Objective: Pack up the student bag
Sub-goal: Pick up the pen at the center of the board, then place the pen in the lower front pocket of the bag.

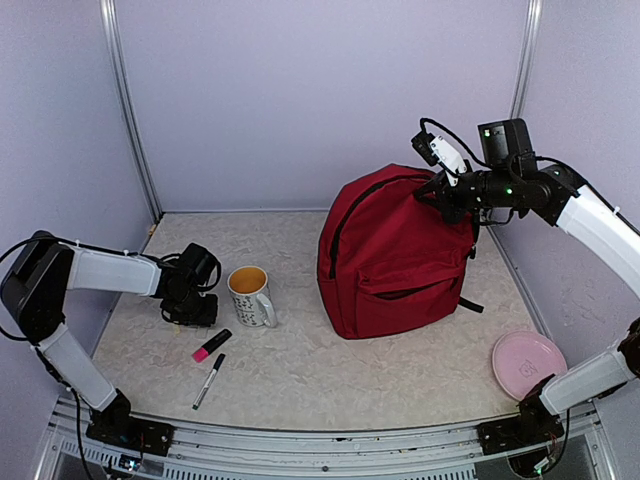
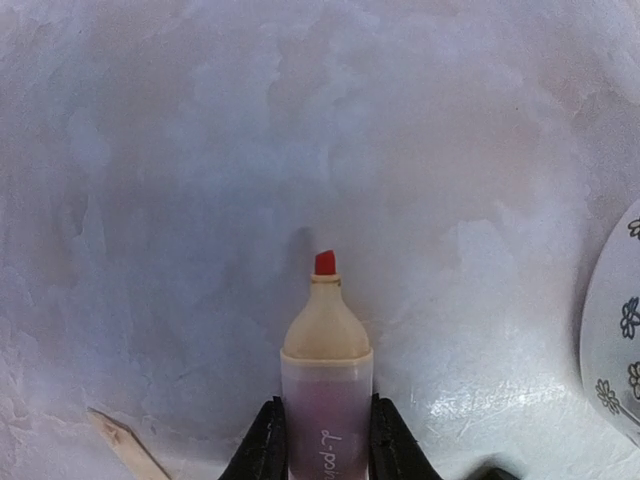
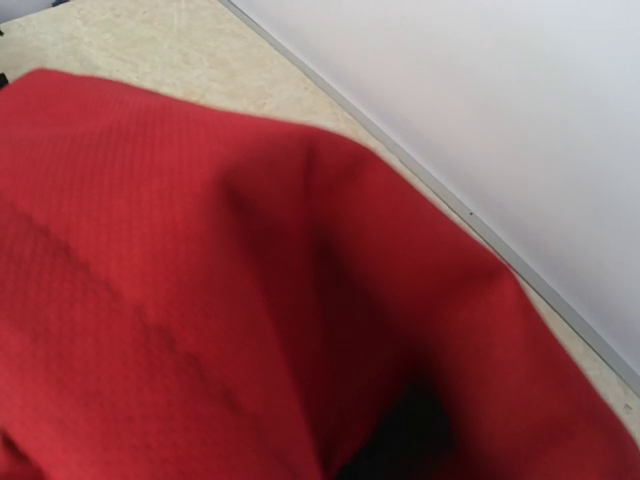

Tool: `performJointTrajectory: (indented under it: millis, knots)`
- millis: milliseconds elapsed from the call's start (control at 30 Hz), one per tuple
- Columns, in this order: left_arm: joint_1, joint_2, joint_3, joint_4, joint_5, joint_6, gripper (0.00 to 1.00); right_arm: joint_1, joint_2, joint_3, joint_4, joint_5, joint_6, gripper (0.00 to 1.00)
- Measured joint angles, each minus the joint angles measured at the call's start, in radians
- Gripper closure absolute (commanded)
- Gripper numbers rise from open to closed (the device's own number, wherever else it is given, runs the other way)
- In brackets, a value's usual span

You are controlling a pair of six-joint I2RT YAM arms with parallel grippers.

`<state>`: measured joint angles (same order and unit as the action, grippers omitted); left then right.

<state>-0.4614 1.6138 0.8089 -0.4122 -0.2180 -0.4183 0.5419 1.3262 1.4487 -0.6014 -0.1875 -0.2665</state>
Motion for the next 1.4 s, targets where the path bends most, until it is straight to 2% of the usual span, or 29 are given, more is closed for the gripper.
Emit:
performJointTrajectory:
  millis: [200, 367, 467, 600, 767, 833, 900, 1167, 1300, 1400]
  knots:
    - [0.000, -0.042, 0.000, -0.038, 0.002, -0.003, 0.88, 0.000, 0.000, 0.000, 0.000, 0.000, 0.004, 1.00]
    - [-0.003, -0.175, 0.030, -0.070, -0.007, -0.010, 0.89, 0.000, 0.000, 0.000, 0.000, 0.006, 0.013, 1.00]
    - [-0.043, -0.264, 0.094, -0.082, -0.036, -0.004, 0.91, 0.000, 0.000, 0.000, 0.001, 0.009, 0.023, 1.00]
    - [-0.239, -0.388, 0.185, -0.045, -0.091, 0.050, 0.89, 0.000, 0.000, 0.000, 0.002, 0.010, 0.030, 1.00]
    - [-0.578, -0.435, 0.274, 0.106, -0.115, 0.216, 0.88, 0.000, 0.000, 0.000, 0.002, 0.012, 0.037, 1.00]
    - [-0.669, -0.372, 0.321, 0.173, -0.085, 0.283, 0.90, 0.000, 0.000, 0.000, 0.002, 0.013, 0.040, 1.00]
    - [-0.711, -0.253, 0.396, 0.216, -0.042, 0.346, 0.91, 0.000, 0.000, 0.000, 0.002, 0.012, 0.045, 1.00]
    - [-0.729, 0.220, 0.715, 0.253, 0.095, 0.571, 0.92, 0.000, 0.000, 0.000, 0.001, 0.008, 0.061, 1.00]
    - [-0.737, 0.373, 0.893, 0.249, 0.066, 0.669, 0.93, 0.000, 0.000, 0.000, 0.000, 0.005, 0.072, 1.00]
    - [-0.750, 0.439, 0.959, 0.278, -0.002, 0.729, 0.92, 0.000, 0.000, 0.000, 0.000, 0.003, 0.077, 1.00]
